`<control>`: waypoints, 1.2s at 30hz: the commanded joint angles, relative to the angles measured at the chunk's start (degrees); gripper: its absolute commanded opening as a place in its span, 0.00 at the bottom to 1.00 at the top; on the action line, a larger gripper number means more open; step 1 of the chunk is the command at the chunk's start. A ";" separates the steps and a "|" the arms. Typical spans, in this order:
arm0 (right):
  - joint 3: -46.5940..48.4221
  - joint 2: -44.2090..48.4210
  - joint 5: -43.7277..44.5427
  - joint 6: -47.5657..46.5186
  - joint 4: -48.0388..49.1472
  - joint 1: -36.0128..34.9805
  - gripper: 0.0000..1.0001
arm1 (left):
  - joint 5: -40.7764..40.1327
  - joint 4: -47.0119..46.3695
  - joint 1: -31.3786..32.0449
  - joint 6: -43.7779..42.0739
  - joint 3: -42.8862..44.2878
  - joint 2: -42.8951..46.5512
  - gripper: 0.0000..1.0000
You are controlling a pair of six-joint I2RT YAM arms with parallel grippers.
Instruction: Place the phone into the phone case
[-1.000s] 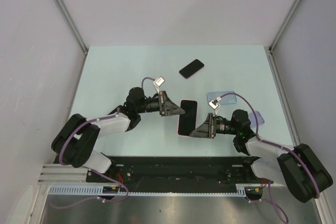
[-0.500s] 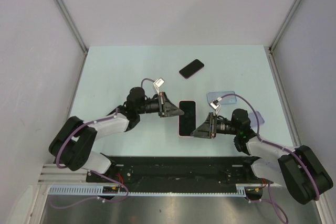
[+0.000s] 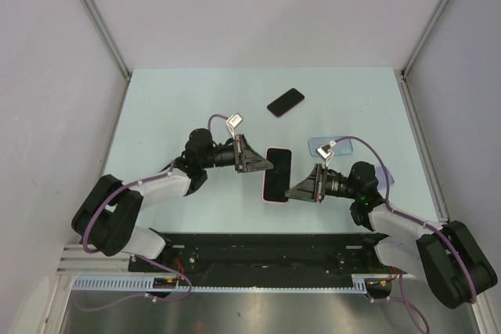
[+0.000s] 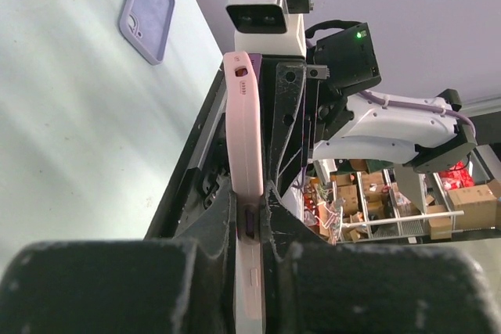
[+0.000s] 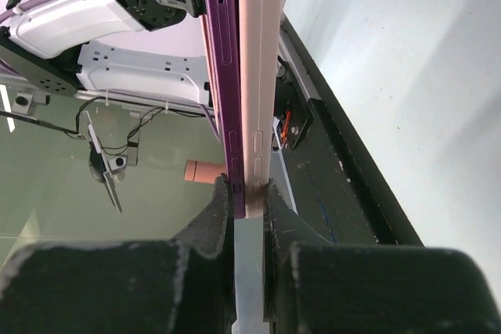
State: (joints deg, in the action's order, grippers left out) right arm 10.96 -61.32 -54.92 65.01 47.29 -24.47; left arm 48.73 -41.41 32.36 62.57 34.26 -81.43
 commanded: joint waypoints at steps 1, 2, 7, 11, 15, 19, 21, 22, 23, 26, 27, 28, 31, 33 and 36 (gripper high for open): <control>2.93 0.68 1.38 4.50 5.71 0.30 0.00 | 2.69 -5.00 0.51 -1.83 0.46 -0.14 0.00; 3.01 0.85 1.74 4.86 4.49 0.30 0.00 | 2.69 -4.65 0.51 -2.18 0.37 -0.22 0.00; 3.01 1.03 1.48 7.23 7.55 -0.93 0.35 | 1.46 -13.67 0.07 5.00 -2.35 -0.92 0.00; 2.66 0.41 1.74 7.23 8.43 -2.68 0.34 | 0.67 -24.32 -0.63 13.70 -4.02 -3.11 0.00; 1.96 -0.20 2.62 7.67 9.93 -3.22 0.24 | 0.58 -28.11 -0.72 15.04 -4.46 -4.27 0.00; 1.52 -0.73 2.27 8.81 12.12 -3.48 0.40 | -0.30 -29.34 -0.98 15.22 -5.43 -5.14 0.00; 1.34 -0.73 2.44 9.52 12.74 -3.57 0.44 | -1.09 -30.83 -1.07 15.83 -6.31 -5.67 0.00; 1.26 -0.64 2.53 9.69 13.18 -3.66 0.44 | -1.35 -31.36 -1.07 16.01 -6.49 -5.85 0.00; 1.17 -0.73 2.71 10.22 13.44 -3.66 0.41 | -1.53 -32.32 -1.07 16.44 -6.66 -6.28 0.00; 0.47 -1.08 3.32 11.27 15.72 -4.01 0.32 | -1.71 -35.13 -1.25 17.76 -7.10 -7.69 0.00; 0.29 -1.17 3.50 12.06 16.25 -4.01 0.31 | -1.97 -35.93 -1.59 18.20 -7.36 -7.95 0.00; 0.11 -1.26 3.59 12.59 17.56 -4.09 0.31 | -2.15 -36.63 -1.68 18.55 -7.54 -8.22 0.00; -0.24 -1.61 3.76 13.99 19.33 -4.36 0.39 | -2.41 -37.43 -1.95 18.73 -7.89 -8.92 0.00; -0.24 -1.44 3.85 14.09 19.51 -4.45 0.42 | -2.50 -37.96 -2.12 18.73 -7.98 -9.36 0.00; -0.50 -1.26 4.11 14.35 19.51 -4.62 0.38 | -2.85 -38.22 -2.30 18.65 -8.16 -9.71 0.00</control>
State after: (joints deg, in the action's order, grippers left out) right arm 10.13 -63.11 -51.29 77.06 59.48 -28.25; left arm 48.27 -73.28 30.70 82.54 26.37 -90.63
